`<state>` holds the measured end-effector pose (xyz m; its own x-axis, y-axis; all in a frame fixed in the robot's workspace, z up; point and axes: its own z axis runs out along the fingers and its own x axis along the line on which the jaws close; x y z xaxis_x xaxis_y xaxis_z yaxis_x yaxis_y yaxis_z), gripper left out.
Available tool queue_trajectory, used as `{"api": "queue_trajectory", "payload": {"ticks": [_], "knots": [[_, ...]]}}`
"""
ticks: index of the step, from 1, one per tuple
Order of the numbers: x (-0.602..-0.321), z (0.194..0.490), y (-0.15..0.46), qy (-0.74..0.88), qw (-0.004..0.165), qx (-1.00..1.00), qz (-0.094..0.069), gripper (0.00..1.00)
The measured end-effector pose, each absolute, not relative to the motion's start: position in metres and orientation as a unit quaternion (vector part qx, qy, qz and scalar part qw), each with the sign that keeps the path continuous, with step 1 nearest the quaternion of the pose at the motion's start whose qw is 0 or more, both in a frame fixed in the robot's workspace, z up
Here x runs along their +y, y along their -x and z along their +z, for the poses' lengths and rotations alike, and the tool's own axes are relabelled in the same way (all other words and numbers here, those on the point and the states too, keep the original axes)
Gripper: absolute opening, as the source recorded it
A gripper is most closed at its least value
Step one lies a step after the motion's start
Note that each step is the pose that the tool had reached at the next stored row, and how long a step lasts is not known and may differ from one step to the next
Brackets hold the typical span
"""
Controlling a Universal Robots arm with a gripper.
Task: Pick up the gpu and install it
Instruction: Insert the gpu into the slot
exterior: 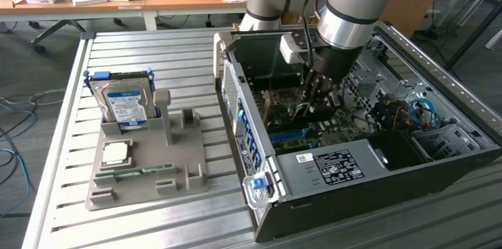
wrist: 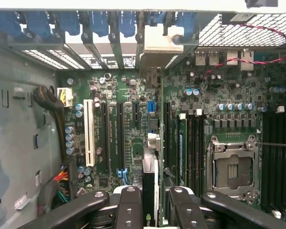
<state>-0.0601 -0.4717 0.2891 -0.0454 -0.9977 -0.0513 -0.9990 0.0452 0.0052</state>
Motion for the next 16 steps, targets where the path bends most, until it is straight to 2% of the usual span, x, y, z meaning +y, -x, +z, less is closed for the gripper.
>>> {"api": "queue_trajectory", "payload": {"ticks": [16], "knots": [[-0.472,0.276,0.06,0.691,0.017,0.723,0.02,0.26]]}}
